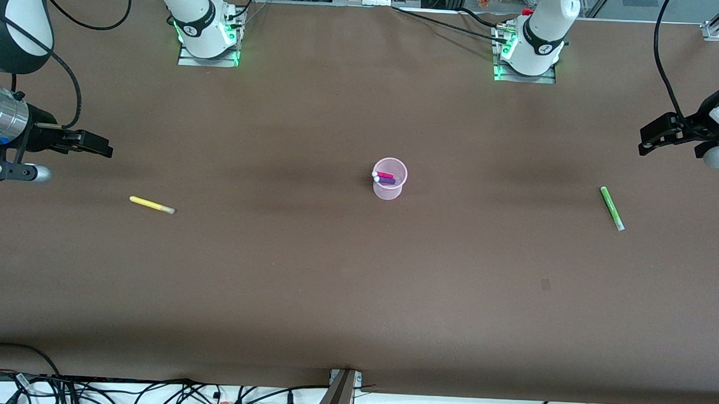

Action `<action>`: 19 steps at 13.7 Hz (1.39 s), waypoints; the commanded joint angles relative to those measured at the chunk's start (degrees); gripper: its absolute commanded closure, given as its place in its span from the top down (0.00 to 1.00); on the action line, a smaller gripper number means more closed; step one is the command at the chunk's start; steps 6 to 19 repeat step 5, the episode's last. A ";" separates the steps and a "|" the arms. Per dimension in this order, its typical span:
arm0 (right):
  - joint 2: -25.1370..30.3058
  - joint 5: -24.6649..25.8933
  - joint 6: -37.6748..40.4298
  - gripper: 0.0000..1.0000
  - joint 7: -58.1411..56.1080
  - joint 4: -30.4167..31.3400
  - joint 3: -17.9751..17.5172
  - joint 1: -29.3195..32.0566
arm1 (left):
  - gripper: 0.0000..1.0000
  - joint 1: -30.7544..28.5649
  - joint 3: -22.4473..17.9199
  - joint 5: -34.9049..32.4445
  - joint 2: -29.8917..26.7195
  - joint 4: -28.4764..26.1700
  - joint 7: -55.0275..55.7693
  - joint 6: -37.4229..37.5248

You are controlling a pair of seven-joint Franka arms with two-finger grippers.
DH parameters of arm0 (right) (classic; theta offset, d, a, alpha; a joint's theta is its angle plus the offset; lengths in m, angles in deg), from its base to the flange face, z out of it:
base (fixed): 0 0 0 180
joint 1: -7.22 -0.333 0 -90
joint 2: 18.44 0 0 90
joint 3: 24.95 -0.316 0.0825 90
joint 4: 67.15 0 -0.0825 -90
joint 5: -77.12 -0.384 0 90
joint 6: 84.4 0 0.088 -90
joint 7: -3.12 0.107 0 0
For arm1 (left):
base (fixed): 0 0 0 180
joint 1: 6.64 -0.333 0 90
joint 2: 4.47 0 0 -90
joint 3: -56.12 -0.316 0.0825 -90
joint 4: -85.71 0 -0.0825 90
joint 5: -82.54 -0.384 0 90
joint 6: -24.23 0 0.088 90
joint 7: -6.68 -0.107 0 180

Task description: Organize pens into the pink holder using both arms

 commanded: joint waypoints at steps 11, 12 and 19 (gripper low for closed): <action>0.81 0.24 0.62 0.99 1.04 0.16 -1.31 1.21 | 1.00 0.28 0.03 -0.38 0.55 1.36 0.21 0.59; 0.81 0.24 0.62 0.99 1.04 0.16 -1.31 1.21 | 1.00 0.28 0.03 -0.38 0.55 1.36 0.21 0.59; 0.81 0.24 0.62 0.99 1.04 0.16 -1.31 1.21 | 1.00 0.28 0.03 -0.38 0.55 1.36 0.21 0.59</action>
